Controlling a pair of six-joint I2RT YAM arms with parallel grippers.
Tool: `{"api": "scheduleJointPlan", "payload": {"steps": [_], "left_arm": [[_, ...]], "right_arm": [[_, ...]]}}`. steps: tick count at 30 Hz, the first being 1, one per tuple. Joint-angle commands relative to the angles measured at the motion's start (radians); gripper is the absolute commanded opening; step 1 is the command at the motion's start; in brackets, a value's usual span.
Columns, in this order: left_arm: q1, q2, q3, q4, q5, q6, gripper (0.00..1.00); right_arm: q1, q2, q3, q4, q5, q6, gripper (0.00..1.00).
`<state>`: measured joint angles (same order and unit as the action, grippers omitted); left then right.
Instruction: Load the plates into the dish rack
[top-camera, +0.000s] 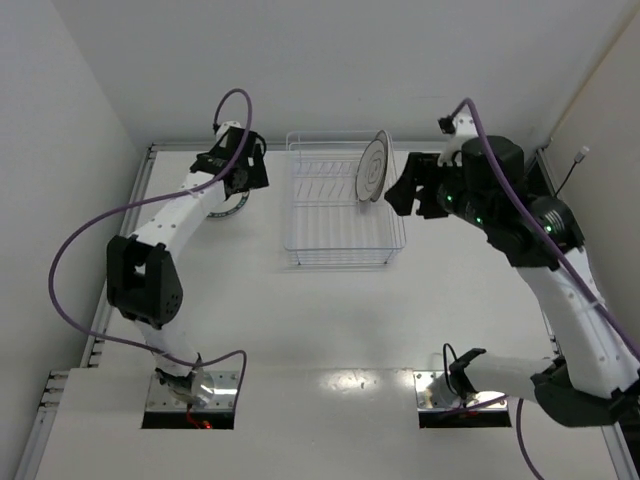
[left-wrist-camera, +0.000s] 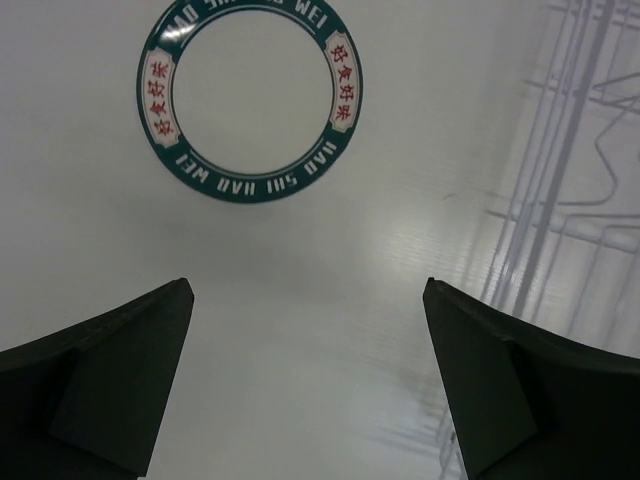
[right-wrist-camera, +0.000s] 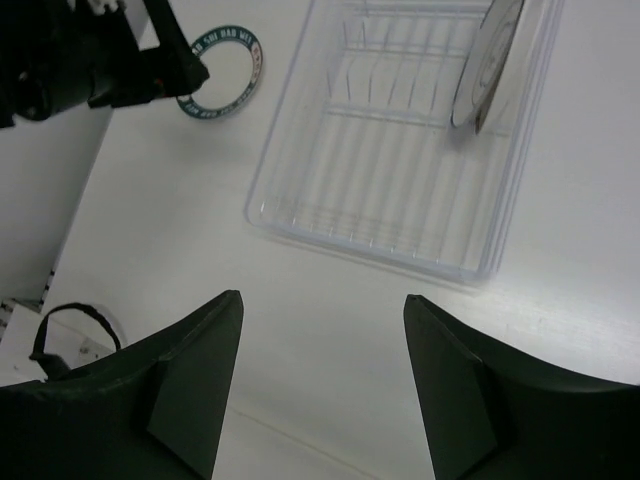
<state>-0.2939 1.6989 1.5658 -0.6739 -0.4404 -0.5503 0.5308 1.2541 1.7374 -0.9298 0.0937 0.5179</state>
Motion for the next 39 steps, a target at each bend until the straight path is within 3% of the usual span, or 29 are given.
{"api": "scheduleJointPlan", "payload": {"steps": [1,3,7,11,17,22,24,27,28,30,33,39], "left_arm": [[-0.024,0.12,0.022,0.169,-0.115,0.192,1.0],[-0.014,0.21,0.033,0.216,-0.158,0.223,1.0],[0.021,0.318,0.091,0.273,-0.065,0.328,1.0],[0.033,0.486,0.215,0.237,-0.04,0.328,1.0],[0.053,0.605,0.261,0.208,-0.099,0.316,1.0],[0.085,0.637,0.249,0.208,-0.141,0.316,0.56],[0.098,0.637,0.249,0.208,-0.127,0.329,0.49],[0.121,0.637,0.223,0.217,-0.044,0.348,0.3],[0.121,0.637,0.223,0.217,-0.022,0.348,0.17],[0.121,0.637,0.214,0.226,-0.021,0.348,0.02],[0.121,0.587,0.26,0.24,-0.026,0.235,0.0],[0.047,0.47,0.491,0.205,-0.027,0.201,0.0]], "right_arm": [[-0.011,-0.1,-0.096,-0.035,-0.022,0.025,0.63],[-0.011,-0.149,-0.105,-0.069,0.008,0.025,0.64],[-0.011,-0.137,-0.032,-0.156,0.018,0.025,0.64],[-0.011,-0.113,-0.012,-0.182,-0.002,0.016,0.64],[-0.002,-0.061,0.008,-0.227,-0.017,0.016,0.64],[-0.011,-0.042,-0.03,-0.215,-0.028,0.016,0.64],[-0.011,-0.001,-0.012,-0.215,-0.028,-0.01,0.64],[-0.011,0.053,0.028,-0.225,-0.038,-0.039,0.64],[-0.011,0.063,0.037,-0.234,-0.051,-0.039,0.64],[-0.011,0.073,0.057,-0.244,-0.06,-0.059,0.64],[-0.011,0.071,0.045,-0.253,-0.069,-0.059,0.64],[-0.011,-0.068,-0.105,-0.15,-0.124,-0.05,0.64]]}}
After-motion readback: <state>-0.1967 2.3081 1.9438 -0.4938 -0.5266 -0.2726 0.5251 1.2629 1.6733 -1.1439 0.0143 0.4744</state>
